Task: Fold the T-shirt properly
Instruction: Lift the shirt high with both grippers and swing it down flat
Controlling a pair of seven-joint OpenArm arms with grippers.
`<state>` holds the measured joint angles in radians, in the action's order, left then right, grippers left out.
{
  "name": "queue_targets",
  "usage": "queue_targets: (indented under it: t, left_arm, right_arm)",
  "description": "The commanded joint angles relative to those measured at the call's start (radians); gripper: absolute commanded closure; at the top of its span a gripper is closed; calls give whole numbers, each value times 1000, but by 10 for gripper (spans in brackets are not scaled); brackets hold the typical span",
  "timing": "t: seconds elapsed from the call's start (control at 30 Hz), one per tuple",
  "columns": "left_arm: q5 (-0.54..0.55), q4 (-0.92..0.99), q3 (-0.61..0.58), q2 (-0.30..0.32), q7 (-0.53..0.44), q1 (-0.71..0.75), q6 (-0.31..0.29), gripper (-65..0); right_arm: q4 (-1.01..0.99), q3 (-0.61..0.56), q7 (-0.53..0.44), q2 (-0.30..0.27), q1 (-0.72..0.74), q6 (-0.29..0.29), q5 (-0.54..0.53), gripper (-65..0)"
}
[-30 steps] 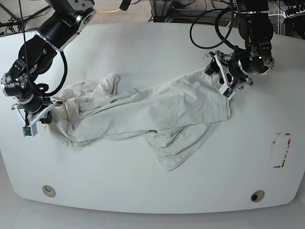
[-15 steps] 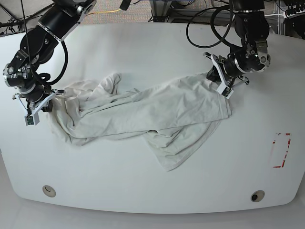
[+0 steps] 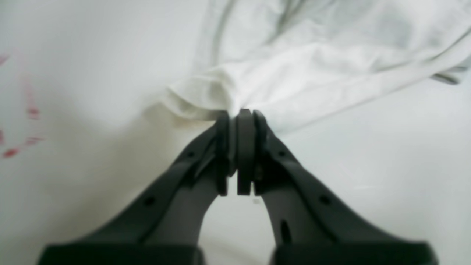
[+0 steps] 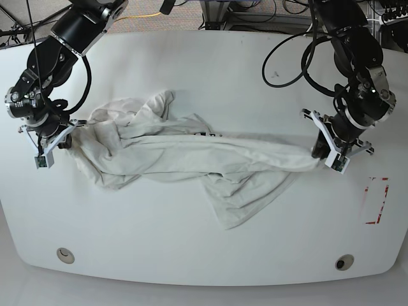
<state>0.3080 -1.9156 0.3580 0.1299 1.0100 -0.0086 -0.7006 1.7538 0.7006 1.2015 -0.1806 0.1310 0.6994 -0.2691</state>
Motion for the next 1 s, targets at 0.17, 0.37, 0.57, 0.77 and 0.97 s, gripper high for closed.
queue_targets:
  t: [0.17,0.37,0.57,0.77,0.97]
  left_arm:
    - [7,-35,25,41,54,-227,2,0]
    - [-39,-29,17,55,102,-405,2,0]
    - [-73,34,-21,63,100,-578,2,0]
    - [-73,130,-20,93,99,-758,2,0]
    - [-73,163,-20,127,100,-896,2,0]
  right_arm:
    - [-111,-15,-27,-41,187,-1,-19,0]
    - [-231,-120,-28,-83,344,-1,-17,0]
    - [-326,-220,-61,-112,510,-1,-14,0]
    - [-383,-316,-62,-152,681,-1,-12,0]
    - [-386,-422,-56,-205,843,-1,-12,0]
